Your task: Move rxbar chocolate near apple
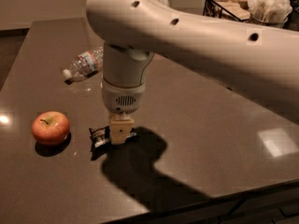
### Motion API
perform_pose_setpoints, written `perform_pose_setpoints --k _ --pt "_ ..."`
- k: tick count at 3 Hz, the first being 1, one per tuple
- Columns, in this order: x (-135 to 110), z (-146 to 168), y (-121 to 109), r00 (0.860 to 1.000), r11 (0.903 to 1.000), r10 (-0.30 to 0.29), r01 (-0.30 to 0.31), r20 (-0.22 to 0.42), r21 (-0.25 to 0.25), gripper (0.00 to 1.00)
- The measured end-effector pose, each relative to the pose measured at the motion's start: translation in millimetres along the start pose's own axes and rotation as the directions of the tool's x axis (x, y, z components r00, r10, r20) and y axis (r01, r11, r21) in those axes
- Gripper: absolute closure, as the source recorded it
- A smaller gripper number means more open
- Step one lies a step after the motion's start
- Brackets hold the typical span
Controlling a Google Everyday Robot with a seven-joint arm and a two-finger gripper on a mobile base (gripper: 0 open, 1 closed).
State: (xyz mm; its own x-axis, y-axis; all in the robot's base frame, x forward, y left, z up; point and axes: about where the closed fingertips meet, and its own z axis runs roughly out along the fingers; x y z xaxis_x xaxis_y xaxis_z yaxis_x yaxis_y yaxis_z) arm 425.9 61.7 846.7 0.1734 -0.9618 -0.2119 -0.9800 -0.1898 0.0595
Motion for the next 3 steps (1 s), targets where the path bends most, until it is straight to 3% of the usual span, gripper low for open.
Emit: perform_pose_setpoints --k 2,3 --pt "-22.2 6.4 -2.4 1.000 0.9998 0.010 -0.010 0.011 -0.016 1.00" --pt "-28.1 8.5 -7.4 1.000 0.9995 0.019 -0.018 0.007 -0.025 0.84"
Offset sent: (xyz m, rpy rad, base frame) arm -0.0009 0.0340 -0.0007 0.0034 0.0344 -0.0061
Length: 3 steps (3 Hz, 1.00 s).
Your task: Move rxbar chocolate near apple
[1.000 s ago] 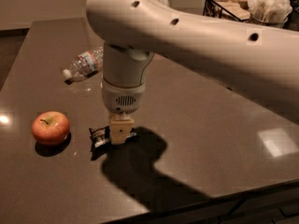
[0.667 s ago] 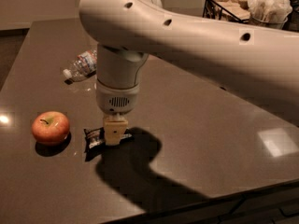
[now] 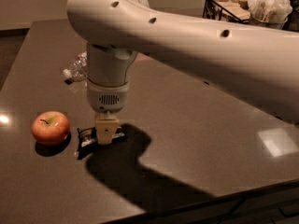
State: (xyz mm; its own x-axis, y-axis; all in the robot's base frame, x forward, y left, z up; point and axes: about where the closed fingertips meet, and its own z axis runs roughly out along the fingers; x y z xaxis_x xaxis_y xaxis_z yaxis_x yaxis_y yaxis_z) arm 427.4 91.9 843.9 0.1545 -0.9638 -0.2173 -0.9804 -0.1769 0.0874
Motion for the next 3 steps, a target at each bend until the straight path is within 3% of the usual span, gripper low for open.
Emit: perform_pose_setpoints --k 3 --pt "-2.5 1.3 0.3 1.000 1.0000 -0.005 0.005 0.002 0.005 0.13"
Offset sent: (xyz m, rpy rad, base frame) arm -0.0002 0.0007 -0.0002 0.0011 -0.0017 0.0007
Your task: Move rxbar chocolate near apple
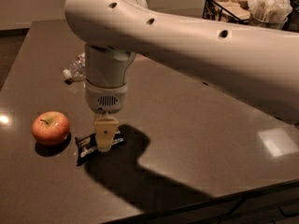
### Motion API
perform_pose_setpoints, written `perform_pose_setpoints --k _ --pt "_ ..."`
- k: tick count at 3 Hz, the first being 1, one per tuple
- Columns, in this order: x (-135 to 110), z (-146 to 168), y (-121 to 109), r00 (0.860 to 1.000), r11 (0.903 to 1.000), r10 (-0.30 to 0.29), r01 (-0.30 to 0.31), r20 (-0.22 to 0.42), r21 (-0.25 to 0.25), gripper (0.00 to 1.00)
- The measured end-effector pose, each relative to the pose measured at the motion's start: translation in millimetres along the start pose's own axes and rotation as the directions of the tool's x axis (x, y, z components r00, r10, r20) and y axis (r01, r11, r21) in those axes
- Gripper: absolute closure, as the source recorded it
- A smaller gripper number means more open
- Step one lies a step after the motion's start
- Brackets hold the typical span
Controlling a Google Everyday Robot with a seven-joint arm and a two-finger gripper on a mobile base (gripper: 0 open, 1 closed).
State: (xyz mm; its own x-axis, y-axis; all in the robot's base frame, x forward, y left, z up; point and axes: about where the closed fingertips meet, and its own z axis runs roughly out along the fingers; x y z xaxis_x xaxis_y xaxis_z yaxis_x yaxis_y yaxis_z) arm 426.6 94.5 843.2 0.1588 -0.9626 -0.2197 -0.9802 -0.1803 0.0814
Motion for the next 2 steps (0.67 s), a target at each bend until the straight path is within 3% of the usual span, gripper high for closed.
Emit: perform_pose_setpoints --k 1,2 --pt "-0.7 0.4 0.1 1.000 1.0000 -0.001 0.001 0.000 0.001 0.00" --pt "-0.7 0.4 0.1 1.000 1.0000 -0.001 0.001 0.000 0.001 0.00"
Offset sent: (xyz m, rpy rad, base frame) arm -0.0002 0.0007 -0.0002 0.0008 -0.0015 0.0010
